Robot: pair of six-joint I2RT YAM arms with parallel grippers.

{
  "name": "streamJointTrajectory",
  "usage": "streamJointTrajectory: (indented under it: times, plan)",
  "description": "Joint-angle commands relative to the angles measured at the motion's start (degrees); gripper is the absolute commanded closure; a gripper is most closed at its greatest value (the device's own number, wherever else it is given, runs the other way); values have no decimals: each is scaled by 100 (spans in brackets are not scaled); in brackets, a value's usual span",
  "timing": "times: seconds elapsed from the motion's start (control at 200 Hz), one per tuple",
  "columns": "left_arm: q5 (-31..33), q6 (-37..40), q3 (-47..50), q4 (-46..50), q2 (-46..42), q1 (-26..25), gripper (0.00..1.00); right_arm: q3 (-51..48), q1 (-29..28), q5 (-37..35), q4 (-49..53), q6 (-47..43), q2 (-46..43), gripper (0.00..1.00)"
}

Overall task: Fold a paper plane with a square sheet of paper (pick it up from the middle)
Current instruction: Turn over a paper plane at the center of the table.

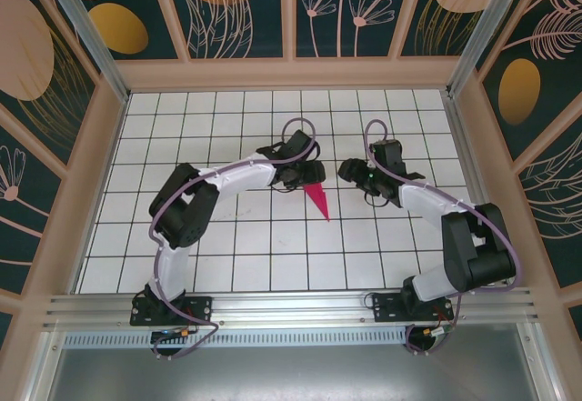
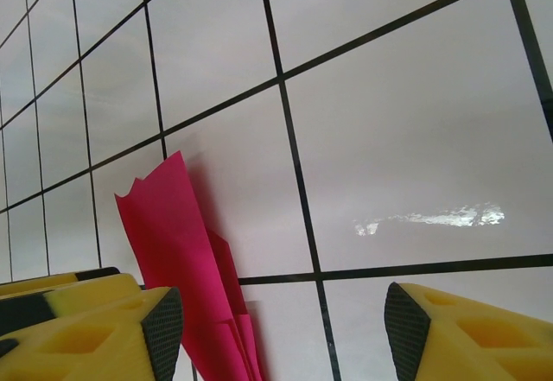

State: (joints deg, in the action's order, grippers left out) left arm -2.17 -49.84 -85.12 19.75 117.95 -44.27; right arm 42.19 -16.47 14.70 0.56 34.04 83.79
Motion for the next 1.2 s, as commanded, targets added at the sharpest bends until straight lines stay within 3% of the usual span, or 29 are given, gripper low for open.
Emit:
streamJointTrajectory:
  times: [0.0,0.13,0.52,0.771,0.876,1.036,1.196]
  plan:
    - [333,35,-337,697,333,-59,37,-96,30,-168,-21,146,76,34]
    - [357,95,-539,913,519,-87,39,-85,33,-182,-24,164,101,34]
    - [547,-140,-303,762,158,-106,62,-46,38,-89,-45,199,204,35]
    - [599,-234,-75,594,-60,-100,87,-45,35,-67,-27,213,203,35]
    - [559,-213,173,164,-362,-90,100,-70,33,88,-123,208,125,35]
    - [222,-52,703,-848,-924,12,100,-208,37,436,-472,243,-196,35]
    - [-676,-139,1522,-2181,-1221,275,100,-376,9,1088,-1001,261,-455,37]
